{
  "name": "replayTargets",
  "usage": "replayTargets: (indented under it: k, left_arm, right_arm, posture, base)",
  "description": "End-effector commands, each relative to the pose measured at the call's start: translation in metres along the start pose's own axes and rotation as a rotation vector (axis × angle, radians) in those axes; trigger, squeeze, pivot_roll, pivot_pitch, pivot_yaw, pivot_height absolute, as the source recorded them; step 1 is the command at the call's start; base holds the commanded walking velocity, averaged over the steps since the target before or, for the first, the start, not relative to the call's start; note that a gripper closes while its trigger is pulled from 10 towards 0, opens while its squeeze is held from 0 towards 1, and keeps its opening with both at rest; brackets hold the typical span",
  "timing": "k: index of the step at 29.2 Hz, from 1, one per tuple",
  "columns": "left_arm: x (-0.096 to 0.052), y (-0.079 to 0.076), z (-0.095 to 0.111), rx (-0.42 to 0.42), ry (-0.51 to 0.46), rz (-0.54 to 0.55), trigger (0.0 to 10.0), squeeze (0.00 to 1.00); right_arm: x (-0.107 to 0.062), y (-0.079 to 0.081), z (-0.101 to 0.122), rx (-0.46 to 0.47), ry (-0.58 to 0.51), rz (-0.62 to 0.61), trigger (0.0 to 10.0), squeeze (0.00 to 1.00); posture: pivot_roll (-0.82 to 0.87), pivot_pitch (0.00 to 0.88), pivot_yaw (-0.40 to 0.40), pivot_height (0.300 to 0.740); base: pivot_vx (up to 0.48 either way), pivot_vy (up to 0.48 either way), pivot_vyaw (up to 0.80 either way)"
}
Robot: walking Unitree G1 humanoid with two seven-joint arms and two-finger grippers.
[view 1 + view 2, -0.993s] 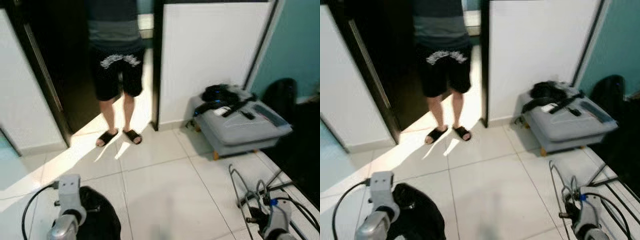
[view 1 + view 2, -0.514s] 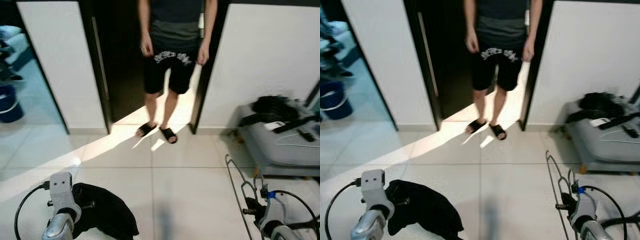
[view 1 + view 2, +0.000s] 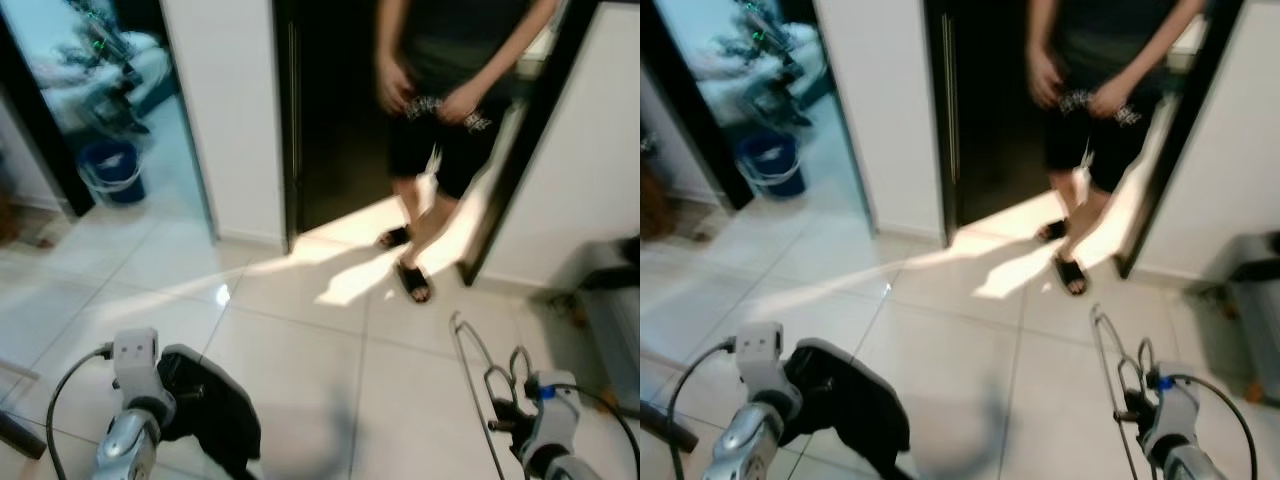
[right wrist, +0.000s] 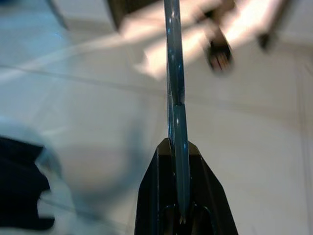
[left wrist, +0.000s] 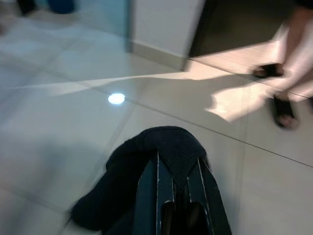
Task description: Hang hanger
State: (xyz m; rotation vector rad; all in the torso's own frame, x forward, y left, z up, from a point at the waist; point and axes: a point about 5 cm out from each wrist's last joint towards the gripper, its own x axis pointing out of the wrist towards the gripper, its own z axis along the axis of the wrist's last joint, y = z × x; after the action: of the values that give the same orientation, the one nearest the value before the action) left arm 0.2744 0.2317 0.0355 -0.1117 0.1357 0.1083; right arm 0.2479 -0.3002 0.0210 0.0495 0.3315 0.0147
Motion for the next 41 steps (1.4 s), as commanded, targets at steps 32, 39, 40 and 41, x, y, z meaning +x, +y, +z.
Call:
replayTargets:
  k: [32,39,40,41]
  left_arm:
    - [0.018,-0.025,0.068,0.059,-0.195,-0.119,10.0,0.00]
    - [0.026,-0.036,0.101,0.044,-0.290,-0.150,10.0,0.00]
    - [0.026,-0.041,0.107,0.042,-0.310,-0.163,10.0,0.00]
    - [0.026,-0.041,0.107,0.042,-0.310,-0.163,10.0,0.00]
  right_arm:
    - [0.012,0.017,0.058,-0.095,-0.171,0.213,10.0,0.00]
    - [0.016,0.029,0.074,-0.106,-0.224,0.263,10.0,0.00]
    - [0.017,0.032,0.079,-0.112,-0.241,0.276,10.0,0.00]
    - [0.017,0.032,0.079,-0.112,-0.241,0.276,10.0,0.00]
  posture:
    - [0.03,0.061,-0.035,0.740]
    - [0.04,0.053,-0.036,0.740]
    - [0.04,0.051,-0.036,0.740]
    - [0.04,0.051,-0.036,0.740]
  base:
    - [0.000,0.000,0.78]
    - [0.000,0.000,0.78]
    - [0.000,0.000,0.77]
    - [0.000,0.000,0.77]
